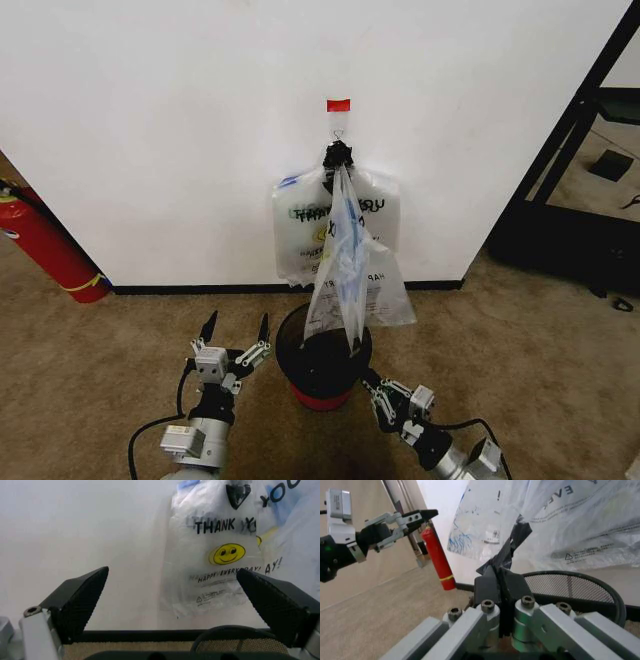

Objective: Pick up the garbage bag from the wall and place it over the trash bin.

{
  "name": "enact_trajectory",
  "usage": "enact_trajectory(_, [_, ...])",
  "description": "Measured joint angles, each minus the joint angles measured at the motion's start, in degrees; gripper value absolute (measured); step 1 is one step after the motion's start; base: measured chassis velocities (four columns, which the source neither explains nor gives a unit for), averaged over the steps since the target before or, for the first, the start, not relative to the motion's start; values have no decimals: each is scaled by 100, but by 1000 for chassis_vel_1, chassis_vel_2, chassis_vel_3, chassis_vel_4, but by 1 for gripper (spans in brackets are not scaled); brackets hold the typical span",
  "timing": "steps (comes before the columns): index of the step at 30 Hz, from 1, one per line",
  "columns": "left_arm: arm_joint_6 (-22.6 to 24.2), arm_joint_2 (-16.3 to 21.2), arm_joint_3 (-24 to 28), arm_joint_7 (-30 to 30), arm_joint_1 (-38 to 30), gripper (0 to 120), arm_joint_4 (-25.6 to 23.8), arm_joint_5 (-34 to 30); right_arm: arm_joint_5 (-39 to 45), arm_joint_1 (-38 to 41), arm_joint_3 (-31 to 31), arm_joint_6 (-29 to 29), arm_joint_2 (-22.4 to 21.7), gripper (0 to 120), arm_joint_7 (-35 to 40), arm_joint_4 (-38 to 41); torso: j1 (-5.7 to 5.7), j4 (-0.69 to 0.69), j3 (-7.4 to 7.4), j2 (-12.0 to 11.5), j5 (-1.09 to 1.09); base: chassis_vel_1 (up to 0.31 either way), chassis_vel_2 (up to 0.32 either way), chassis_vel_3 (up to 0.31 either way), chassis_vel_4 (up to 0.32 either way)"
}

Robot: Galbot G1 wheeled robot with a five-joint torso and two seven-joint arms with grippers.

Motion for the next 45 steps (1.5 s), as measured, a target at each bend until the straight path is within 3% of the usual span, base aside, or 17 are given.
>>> enact_trajectory(23, [-18,-3,9,3,-2,100,33,-2,-289,-126,132,206,43,0,-134,-12,0,0,0,-1,0,0,0,0,0])
enact_trajectory(29, [-14,-5,18,3,-19,100,34,-3,-254,0,88,172,-24,0,145,105,0,-1,0,-1,0,0,0,0,0])
enact_trajectory(36, [41,62,20,-2,-68,100,15,-49,-178,871,-371,-156,-426,0,1642,305,0,2,0,-1,0,0,0,0,0])
enact_trajectory(45, [285,334,5,-10,-231,100,-233,-424,234,1766,-635,-516,-583,0,2718,298,0,1,1,-1,0,0,0,0,0])
